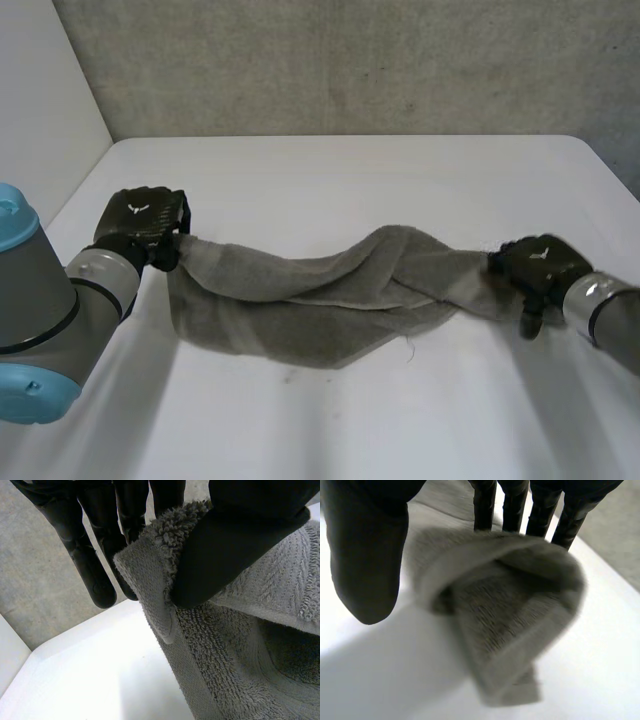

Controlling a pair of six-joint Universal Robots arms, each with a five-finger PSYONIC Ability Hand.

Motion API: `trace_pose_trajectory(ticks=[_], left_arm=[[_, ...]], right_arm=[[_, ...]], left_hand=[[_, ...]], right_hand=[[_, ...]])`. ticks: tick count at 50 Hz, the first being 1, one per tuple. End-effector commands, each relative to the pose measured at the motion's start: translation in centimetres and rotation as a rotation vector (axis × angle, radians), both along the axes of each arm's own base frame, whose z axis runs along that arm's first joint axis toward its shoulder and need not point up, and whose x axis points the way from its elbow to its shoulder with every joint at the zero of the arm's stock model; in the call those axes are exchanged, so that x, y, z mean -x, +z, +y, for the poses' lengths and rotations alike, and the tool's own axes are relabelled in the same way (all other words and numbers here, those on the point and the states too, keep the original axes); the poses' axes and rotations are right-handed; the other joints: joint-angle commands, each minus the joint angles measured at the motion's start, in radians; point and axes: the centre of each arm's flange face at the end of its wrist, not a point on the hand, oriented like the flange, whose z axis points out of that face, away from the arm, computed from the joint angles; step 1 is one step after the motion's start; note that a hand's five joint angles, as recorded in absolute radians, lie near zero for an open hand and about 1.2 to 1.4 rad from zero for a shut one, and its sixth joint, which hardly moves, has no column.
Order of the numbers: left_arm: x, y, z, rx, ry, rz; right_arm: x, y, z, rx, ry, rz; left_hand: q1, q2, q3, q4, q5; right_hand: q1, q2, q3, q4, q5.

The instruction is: Fold the towel.

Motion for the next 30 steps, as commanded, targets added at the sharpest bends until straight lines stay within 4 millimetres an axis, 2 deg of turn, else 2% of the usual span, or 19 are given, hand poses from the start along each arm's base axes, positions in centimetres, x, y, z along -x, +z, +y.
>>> trace_pose_trajectory(ticks=[1,13,21,26,28,29,30], left_arm=[[0.0,-0.1,0.1,-0.002,0.000,-0.001],[0.0,-0.2,0.0,-0.007,0.001,-0.002],[0.0,-0.6,0.2,-0.019,-0.003,-0.006],[0.0,-0.8,0.2,-0.023,-0.005,-0.007],[0.0,-0.8,0.3,-0.024,-0.005,-0.009],[0.0,-0.8,0.2,-0.024,-0.005,-0.009],[0.0,-0.8,0.2,-0.024,-0.005,-0.009]], right_arm=[[0.2,0.5,-2.7,0.052,-0.034,0.015],[-0.3,-1.0,-2.3,0.011,-0.018,0.001],[-0.4,0.0,-0.8,0.023,0.020,-0.025],[-0.5,-0.4,0.1,0.031,0.049,-0.043],[-0.7,-0.5,0.3,0.065,0.070,-0.054],[-0.7,-0.5,0.3,0.066,0.070,-0.054],[-0.8,-0.6,0.3,0.078,0.082,-0.059]], left_hand=[[0.200,0.179,0.180,0.177,0.194],[0.200,0.179,0.180,0.177,0.194],[0.200,0.179,0.180,0.177,0.194],[0.200,0.179,0.180,0.177,0.194],[0.200,0.179,0.180,0.177,0.194],[0.200,0.179,0.180,0.177,0.194],[0.200,0.179,0.180,0.177,0.194]], right_hand=[[-0.058,-0.090,-0.078,-0.060,-0.019],[-0.029,-0.061,-0.049,-0.030,0.010],[-0.038,-0.070,-0.058,-0.039,0.001],[-0.017,-0.049,-0.037,-0.019,0.022],[0.126,0.094,0.106,0.124,0.165],[0.127,0.095,0.107,0.125,0.166],[0.394,0.362,0.374,0.393,0.433]])
